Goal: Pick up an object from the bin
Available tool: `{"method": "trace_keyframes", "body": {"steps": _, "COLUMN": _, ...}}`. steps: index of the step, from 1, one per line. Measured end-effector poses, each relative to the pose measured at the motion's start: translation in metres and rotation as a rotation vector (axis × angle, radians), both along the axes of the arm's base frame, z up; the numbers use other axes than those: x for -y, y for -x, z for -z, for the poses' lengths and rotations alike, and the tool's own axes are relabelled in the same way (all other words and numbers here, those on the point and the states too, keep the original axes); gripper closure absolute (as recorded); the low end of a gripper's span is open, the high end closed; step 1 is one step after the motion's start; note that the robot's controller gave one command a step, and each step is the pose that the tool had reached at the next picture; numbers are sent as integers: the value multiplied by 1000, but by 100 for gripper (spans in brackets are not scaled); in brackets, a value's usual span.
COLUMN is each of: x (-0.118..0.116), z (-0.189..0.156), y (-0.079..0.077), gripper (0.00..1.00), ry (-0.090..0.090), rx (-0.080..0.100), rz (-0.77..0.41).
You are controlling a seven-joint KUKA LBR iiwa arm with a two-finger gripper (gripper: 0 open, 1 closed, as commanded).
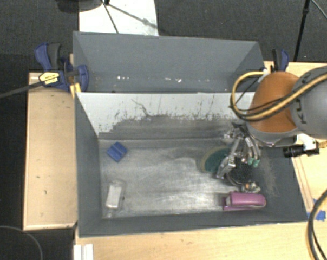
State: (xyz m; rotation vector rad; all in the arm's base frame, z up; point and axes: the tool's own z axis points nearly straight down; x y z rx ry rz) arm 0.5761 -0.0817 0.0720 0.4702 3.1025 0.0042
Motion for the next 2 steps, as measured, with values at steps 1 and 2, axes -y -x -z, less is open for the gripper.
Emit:
{"method": "trace_keyframes", "body": {"steps": 1, "x": 0, "z": -1, "y": -1, "gripper": 0, "ry": 1, "rx": 0, "rz": -2}}
{"method": "trace_keyframes", "body": {"steps": 2, "x": -1, "z": -3, "y": -3, "gripper": 100, "ry": 1, "rx": 5, "rz": -1}}
